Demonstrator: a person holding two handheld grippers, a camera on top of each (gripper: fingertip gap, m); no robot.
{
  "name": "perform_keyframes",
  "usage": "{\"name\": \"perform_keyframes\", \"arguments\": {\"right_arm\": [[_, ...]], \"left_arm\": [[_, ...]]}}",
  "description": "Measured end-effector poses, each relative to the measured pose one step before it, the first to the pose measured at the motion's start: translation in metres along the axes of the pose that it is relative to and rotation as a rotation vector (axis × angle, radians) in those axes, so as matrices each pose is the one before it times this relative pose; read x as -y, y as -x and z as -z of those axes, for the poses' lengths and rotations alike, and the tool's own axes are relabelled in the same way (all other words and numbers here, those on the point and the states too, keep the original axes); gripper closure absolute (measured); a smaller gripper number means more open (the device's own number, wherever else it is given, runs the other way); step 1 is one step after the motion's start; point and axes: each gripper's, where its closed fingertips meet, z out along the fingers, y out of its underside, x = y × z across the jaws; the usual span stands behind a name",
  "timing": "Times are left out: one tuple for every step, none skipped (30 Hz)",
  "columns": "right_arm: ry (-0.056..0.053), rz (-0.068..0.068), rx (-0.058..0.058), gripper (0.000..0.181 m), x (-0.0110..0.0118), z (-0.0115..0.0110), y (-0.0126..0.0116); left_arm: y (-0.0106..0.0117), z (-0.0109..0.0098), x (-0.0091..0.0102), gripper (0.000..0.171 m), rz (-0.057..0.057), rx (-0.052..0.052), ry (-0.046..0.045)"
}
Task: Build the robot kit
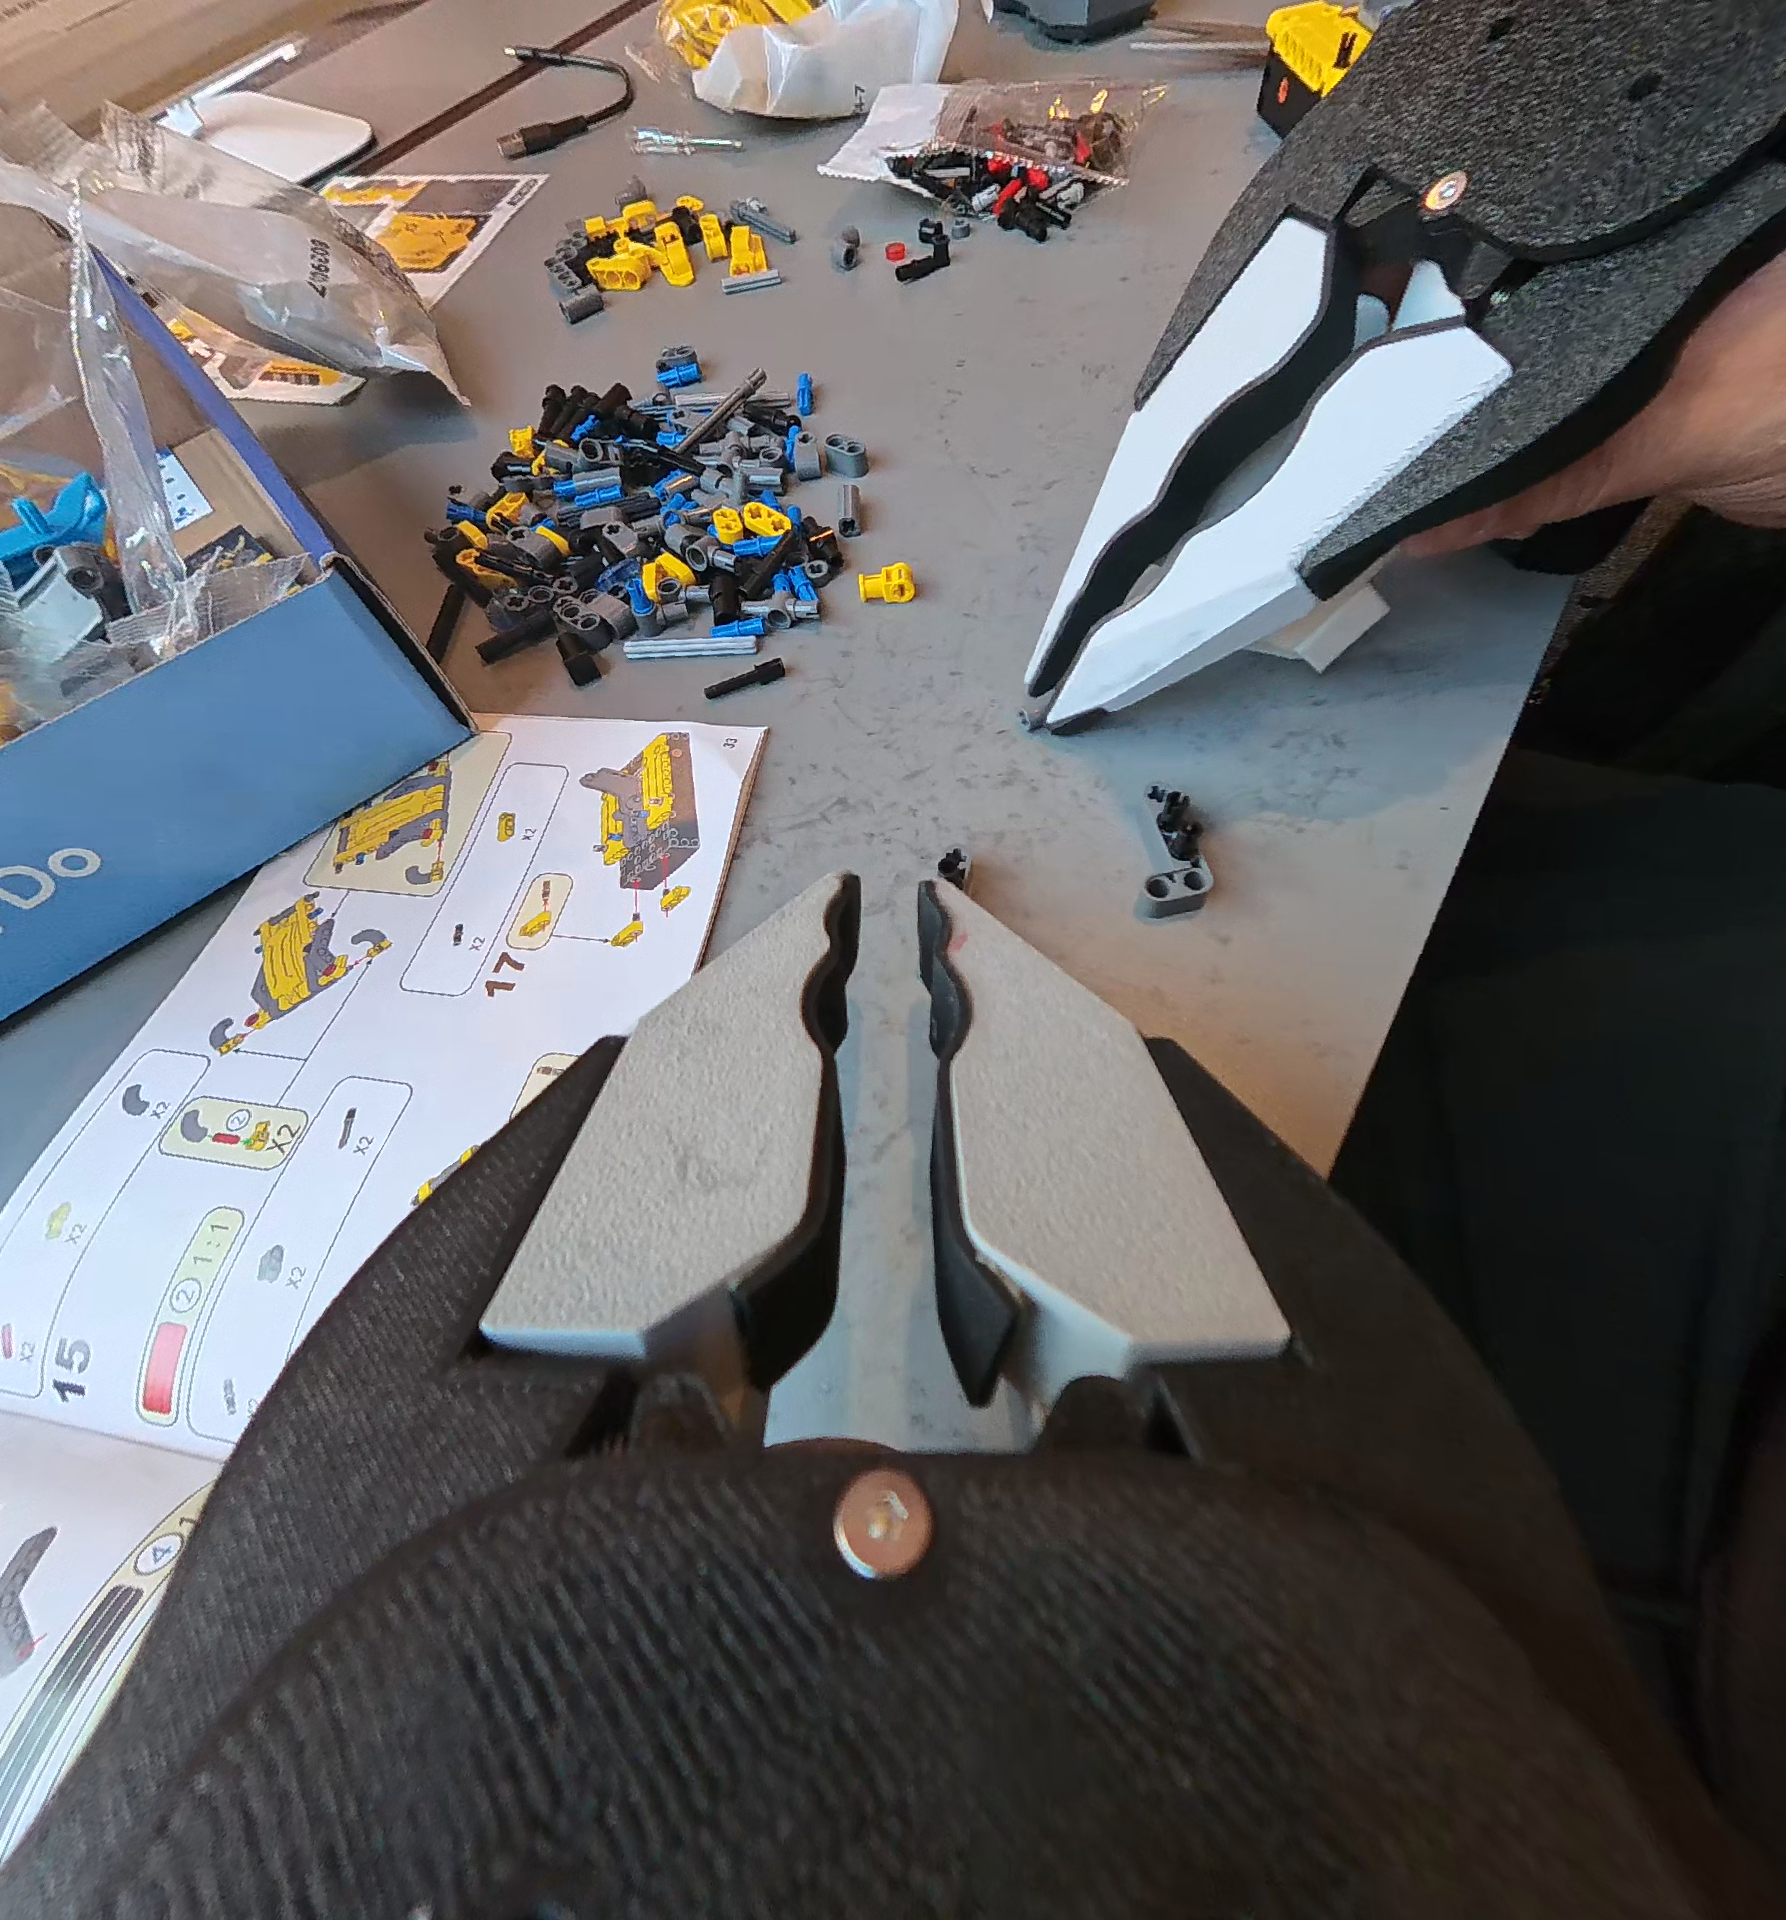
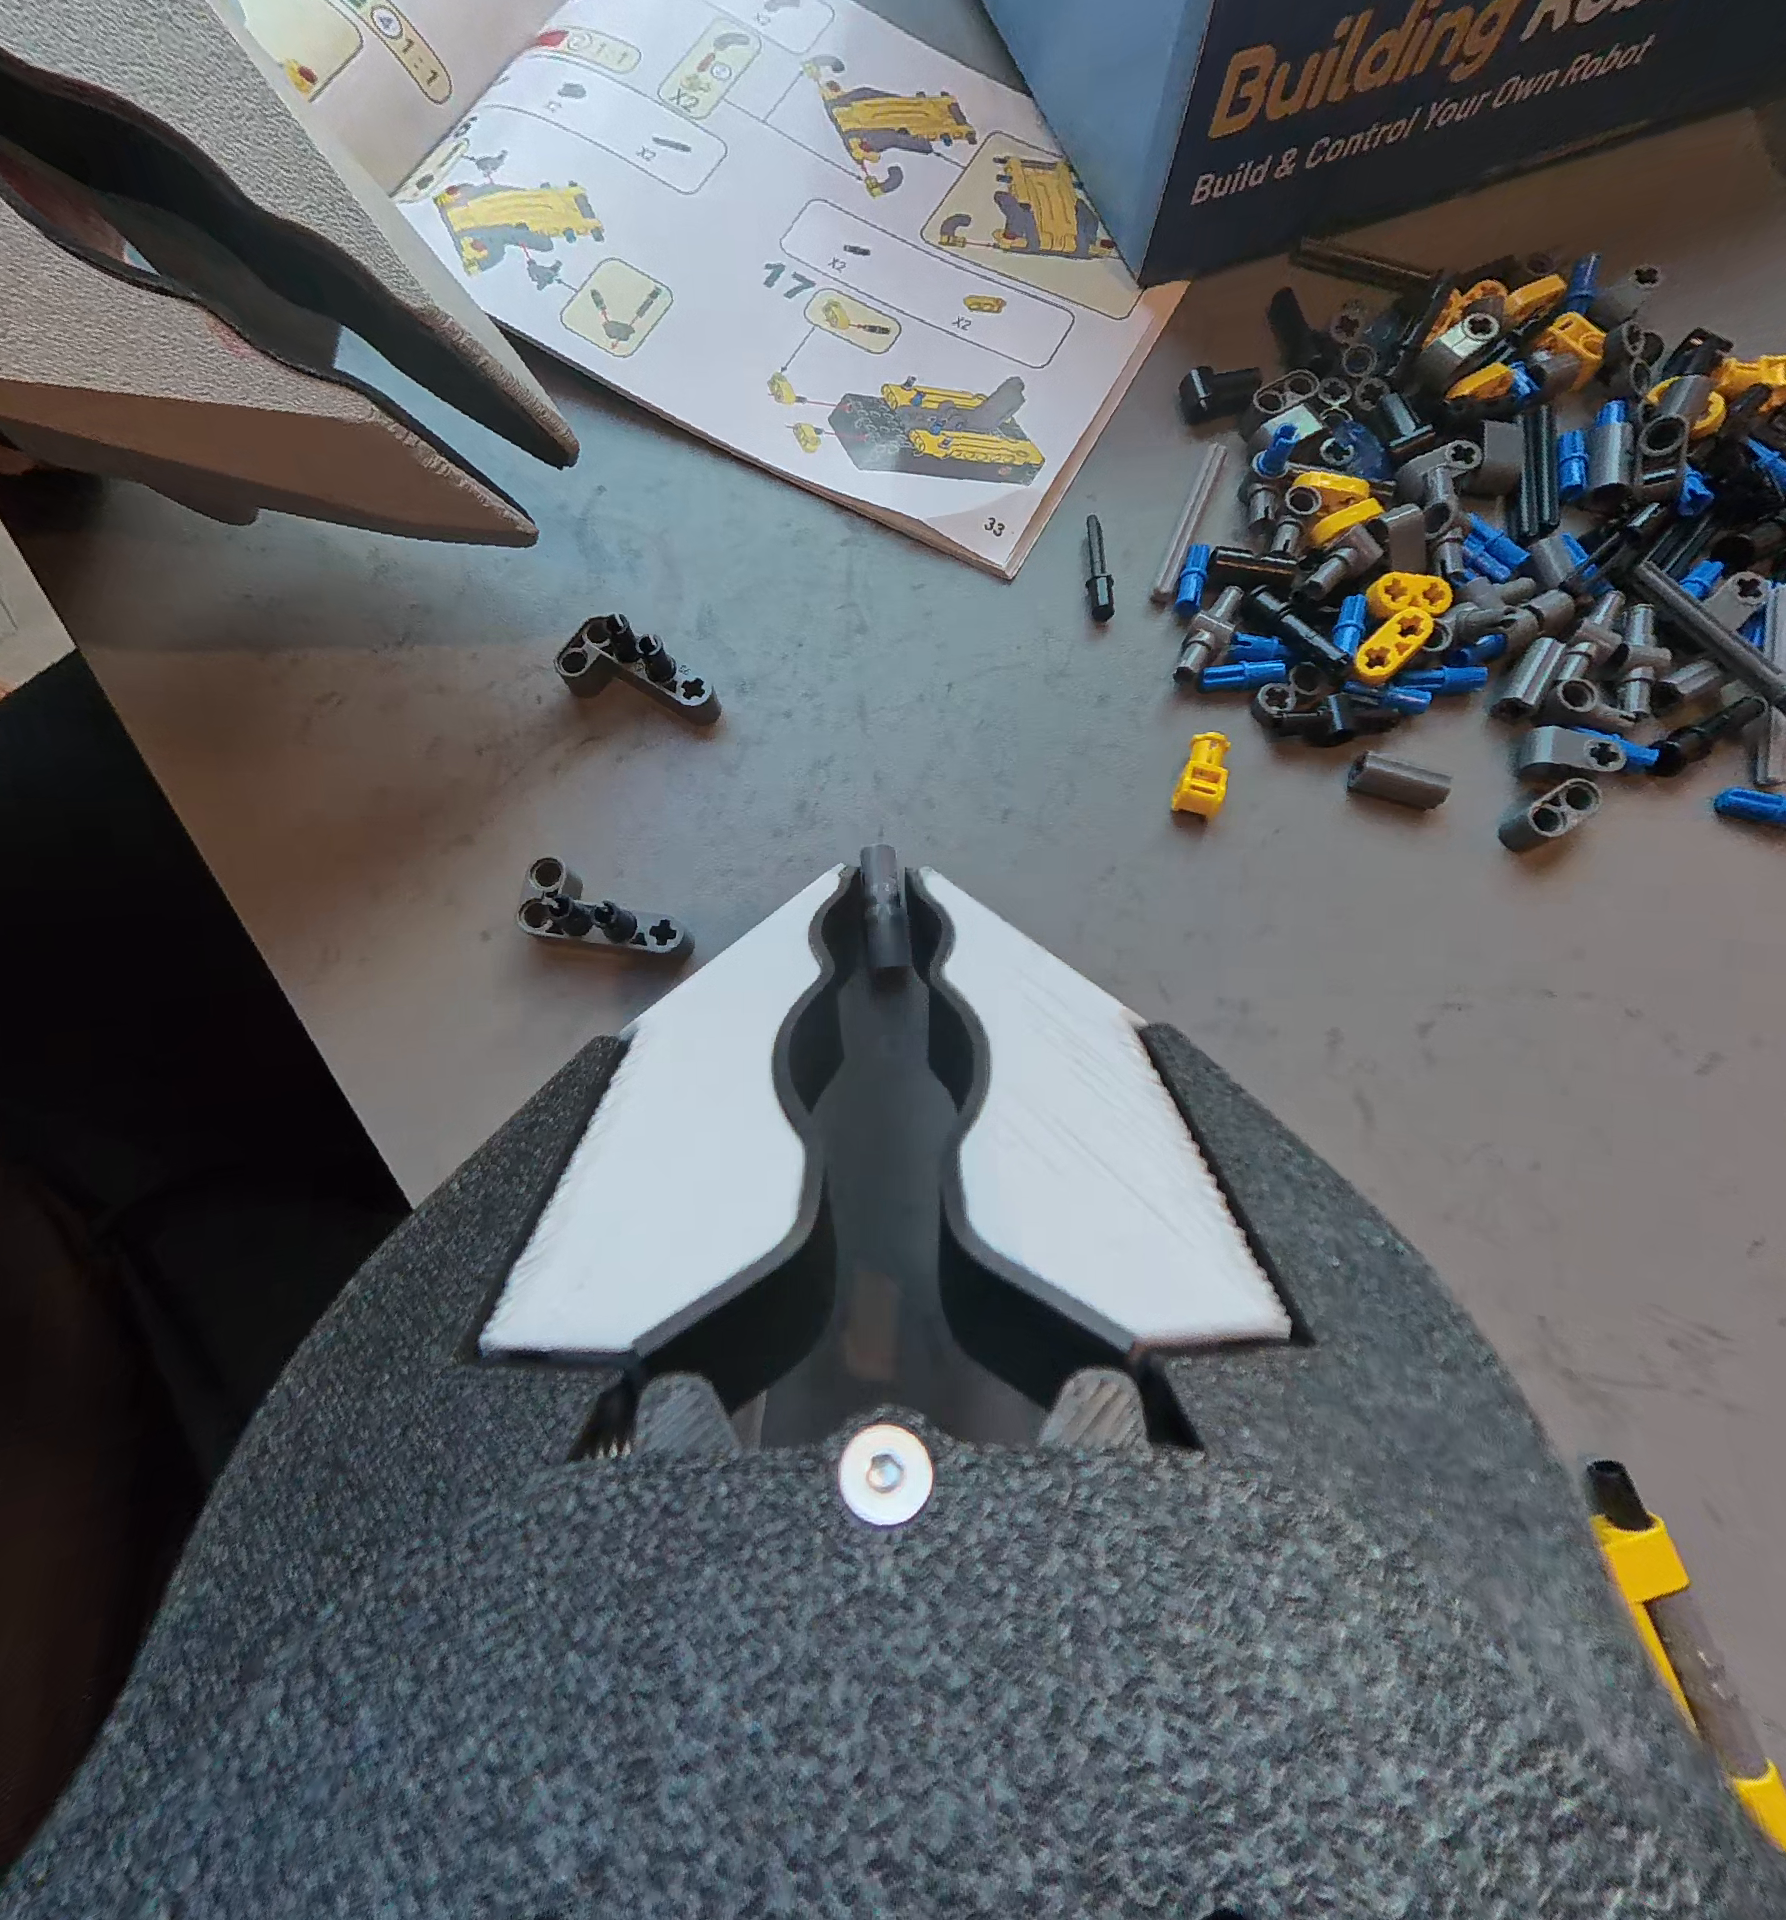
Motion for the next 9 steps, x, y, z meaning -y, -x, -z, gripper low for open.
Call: {"name": "perform_keyframes", "arguments": {"right_arm": [[-0.0050,-0.0052,-0.0044,0.173,0.00072,0.00041,-0.00107],[-0.0094,-0.0052,-0.0049,0.171,0.00126,0.00063,-0.00110],[-0.0136,-0.0043,-0.0048,0.171,0.00201,0.00094,-0.00105],[-0.0132,-0.0040,-0.0043,0.170,0.00190,0.00089,-0.00101],[-0.0087,-0.0039,-0.0033,0.169,0.00125,0.00063,-0.00083],[-0.0038,-0.0031,-0.0017,0.167,0.00048,0.00044,-0.00044],[-0.0044,-0.0015,-0.0033,0.166,0.00052,0.00046,-0.00060],[-0.0074,-0.0001,-0.0056,0.166,0.00093,0.00072,-0.00062],[-0.0074,0.0004,-0.0043,0.165,0.00085,0.00082,-0.00042]], "left_arm": [[-0.00003,0.00006,0.00012,0.164,0.0007,-0.0005,-0.00055],[0.00007,0.00017,0.00014,0.164,0.0008,-0.0003,-0.00149],[0.00004,0.00015,0.00017,0.164,0.0012,-0.0004,-0.00171],[0.00008,0.00018,0.00026,0.164,0.0017,-0.0009,-0.00175],[0.00012,0.00019,0.00013,0.164,0.0020,-0.0010,-0.00172],[0.00011,0.00019,0.00024,0.164,0.0019,-0.0006,-0.00160],[0.00007,0.00019,0.00010,0.164,0.0011,-0.0002,-0.00117],[-0.00004,-0.00009,-0.00007,0.164,-0.0001,0.0003,0.00017],[-0.00004,-0.00011,-0.00020,0.164,-0.0006,0.0001,0.00159]]}}
